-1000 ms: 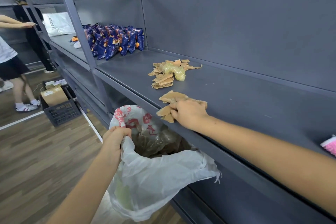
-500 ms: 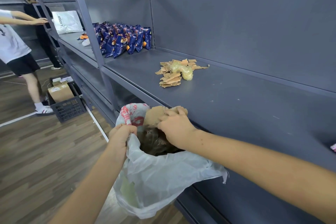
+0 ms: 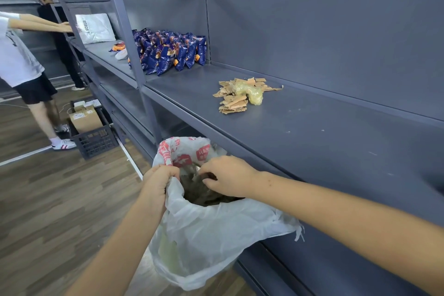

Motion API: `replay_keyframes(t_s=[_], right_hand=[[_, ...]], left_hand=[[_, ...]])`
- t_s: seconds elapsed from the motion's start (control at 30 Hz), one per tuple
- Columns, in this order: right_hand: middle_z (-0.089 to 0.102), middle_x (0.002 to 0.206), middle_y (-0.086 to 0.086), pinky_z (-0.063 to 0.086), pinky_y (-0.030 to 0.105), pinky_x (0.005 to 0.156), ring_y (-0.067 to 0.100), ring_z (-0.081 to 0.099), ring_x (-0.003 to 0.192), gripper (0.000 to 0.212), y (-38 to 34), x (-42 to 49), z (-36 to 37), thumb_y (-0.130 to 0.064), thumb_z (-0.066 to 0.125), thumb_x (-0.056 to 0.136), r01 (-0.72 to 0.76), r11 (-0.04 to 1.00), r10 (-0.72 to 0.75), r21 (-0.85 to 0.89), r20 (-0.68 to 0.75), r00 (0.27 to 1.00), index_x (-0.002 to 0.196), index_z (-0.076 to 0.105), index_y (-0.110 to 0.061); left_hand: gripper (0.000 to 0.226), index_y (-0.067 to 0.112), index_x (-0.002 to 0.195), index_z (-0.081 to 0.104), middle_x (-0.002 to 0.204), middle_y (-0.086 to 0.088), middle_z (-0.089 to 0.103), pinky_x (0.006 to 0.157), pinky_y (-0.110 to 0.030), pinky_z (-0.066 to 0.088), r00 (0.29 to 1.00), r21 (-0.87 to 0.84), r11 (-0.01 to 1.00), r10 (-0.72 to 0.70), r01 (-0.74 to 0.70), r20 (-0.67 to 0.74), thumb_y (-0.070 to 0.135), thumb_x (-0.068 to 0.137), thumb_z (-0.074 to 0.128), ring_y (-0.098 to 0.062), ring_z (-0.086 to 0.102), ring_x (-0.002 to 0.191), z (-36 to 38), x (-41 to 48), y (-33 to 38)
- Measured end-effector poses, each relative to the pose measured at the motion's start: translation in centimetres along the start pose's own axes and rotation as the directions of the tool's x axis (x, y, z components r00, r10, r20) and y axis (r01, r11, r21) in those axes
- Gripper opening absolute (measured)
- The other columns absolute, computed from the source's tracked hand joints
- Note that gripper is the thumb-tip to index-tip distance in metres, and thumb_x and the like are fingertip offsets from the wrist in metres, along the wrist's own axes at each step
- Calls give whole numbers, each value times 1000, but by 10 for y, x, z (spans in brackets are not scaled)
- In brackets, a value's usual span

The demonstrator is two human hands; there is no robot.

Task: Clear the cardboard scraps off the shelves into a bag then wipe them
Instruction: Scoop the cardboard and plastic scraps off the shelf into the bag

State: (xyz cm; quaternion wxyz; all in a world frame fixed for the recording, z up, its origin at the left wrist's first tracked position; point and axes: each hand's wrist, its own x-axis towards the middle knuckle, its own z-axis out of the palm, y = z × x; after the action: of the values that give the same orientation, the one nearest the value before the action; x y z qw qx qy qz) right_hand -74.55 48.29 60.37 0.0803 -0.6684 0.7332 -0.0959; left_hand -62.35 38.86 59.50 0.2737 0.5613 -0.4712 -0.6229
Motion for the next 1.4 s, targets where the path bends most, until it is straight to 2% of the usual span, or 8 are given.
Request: replay_keyframes(t_s=[0.1, 0.3, 0.43, 0.77, 0.9, 1.03, 1.2, 1.4], right_hand=[[65, 106, 4, 45, 26, 64, 22, 59, 91, 26, -1, 2, 3, -24, 45, 95, -27, 999, 27, -33, 17, 999, 114, 60, -17], [60, 122, 5, 49, 30, 85, 23, 56, 108, 31, -2, 9, -3, -22, 48, 93, -84, 996, 84, 2, -97, 992, 121, 59, -17], [36, 146, 8, 36, 39, 105, 29, 37, 130, 45, 10, 17, -28, -22, 49, 92, -181, 979, 163, -96, -172, 972, 136, 46, -14], [2, 157, 7, 4, 51, 115, 32, 1, 144, 73, 70, 52, -46, -38, 59, 83, -468, 880, 425, -81, -304, 853, 146, 23, -26], [-2, 157, 8, 0, 60, 112, 37, -6, 144, 76, 93, 80, -55, -39, 63, 79, -475, 869, 415, -135, -323, 851, 144, 25, -29], [-11, 158, 6, -1, 66, 110, 41, -13, 143, 79, 109, 103, -68, -44, 63, 78, -493, 850, 422, -185, -320, 848, 145, 22, -33], [15, 155, 5, 19, 58, 108, 40, 9, 140, 54, 122, 116, -73, -43, 55, 83, -480, 855, 445, -196, -198, 873, 135, 43, -36], [42, 138, 10, 35, 46, 95, 35, 29, 130, 38, 116, 123, -66, -18, 47, 89, -427, 849, 376, -310, -212, 902, 127, 54, -20]], left_hand=[[17, 1, 80, 52, 70, -12, 45, 56, -26, 40, 1000, 25, 1000, -14, 14, -6, -12, 70, 46, -22, 44, 62, -7, 3, 2], [29, 1, 93, 56, 74, -11, 47, 57, -29, 42, 1000, 43, 999, -20, 19, 9, -12, 68, 48, -24, 48, 72, -19, 15, 1], [32, 3, 100, 53, 78, -10, 49, 60, -29, 45, 999, 83, 996, -38, 35, 35, -10, 71, 51, -23, 49, 72, -21, 19, 5], [41, 5, 108, 55, 89, -13, 56, 71, -35, 53, 994, 98, 992, -89, 83, 56, -7, 69, 52, -25, 55, 81, -14, 44, 10], [42, 1, 112, 57, 89, -13, 55, 61, -30, 50, 996, 130, 988, -83, 80, 14, -8, 71, 52, -22, 53, 76, -10, 58, 22], [48, -1, 117, 56, 116, -21, 56, 95, -43, 51, 995, 226, 969, -88, 98, -55, -6, 70, 55, -31, 57, 105, -6, 81, 36], [49, -5, 120, 54, 116, -21, 56, 81, -32, 51, 991, 222, 972, -52, 78, -120, -3, 70, 54, -29, 54, 93, -4, 96, 43], [50, -3, 121, 52, 98, -17, 54, 63, -32, 48, 992, 146, 986, -61, 77, -107, -5, 71, 53, -26, 53, 77, 3, 99, 44]])
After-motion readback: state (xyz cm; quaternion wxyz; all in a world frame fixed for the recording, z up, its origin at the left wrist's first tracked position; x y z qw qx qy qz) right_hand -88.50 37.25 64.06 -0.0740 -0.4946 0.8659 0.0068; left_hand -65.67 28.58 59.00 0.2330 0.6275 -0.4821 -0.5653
